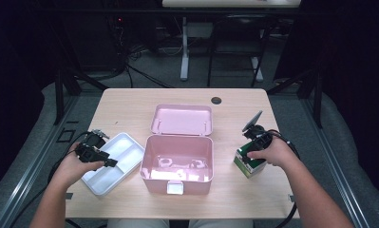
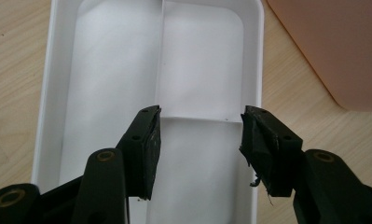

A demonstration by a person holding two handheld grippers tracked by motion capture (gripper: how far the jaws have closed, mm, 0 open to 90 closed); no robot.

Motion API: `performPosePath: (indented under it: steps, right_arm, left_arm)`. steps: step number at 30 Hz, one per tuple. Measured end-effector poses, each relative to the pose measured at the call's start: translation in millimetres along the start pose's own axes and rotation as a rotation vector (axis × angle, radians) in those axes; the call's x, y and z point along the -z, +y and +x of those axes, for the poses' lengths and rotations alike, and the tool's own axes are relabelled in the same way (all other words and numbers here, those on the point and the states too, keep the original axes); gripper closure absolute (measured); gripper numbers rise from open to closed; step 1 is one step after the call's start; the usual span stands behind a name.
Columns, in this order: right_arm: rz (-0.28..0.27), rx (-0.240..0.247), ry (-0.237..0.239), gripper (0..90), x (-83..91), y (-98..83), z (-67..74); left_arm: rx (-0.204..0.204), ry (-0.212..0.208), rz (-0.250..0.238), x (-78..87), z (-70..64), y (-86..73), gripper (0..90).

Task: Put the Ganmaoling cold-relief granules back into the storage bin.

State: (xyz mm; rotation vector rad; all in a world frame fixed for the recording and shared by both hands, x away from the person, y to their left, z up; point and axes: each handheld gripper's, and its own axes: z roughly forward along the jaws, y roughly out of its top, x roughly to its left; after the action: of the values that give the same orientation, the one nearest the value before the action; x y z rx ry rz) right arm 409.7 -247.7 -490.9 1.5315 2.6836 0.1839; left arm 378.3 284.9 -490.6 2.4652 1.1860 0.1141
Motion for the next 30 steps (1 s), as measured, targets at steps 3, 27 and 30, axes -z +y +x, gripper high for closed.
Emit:
performPosePath:
  steps: [3,27,30]
  right_arm:
    - [0.003,-0.001,0.002,14.8,0.4,0.2,-0.5]
    - [0.007,0.035,0.013,16.2,14.0,1.7,2.5]
    - [0.006,0.04,0.015,16.3,17.3,2.5,4.2]
  left_arm:
    - [-0.001,0.002,0.0,-0.2,-0.1,0.1,47.3]
    - [0.005,0.0,-0.008,0.9,-0.5,-0.1,47.3]
    - [0.0,0.001,-0.01,1.5,-0.2,-0.3,47.4]
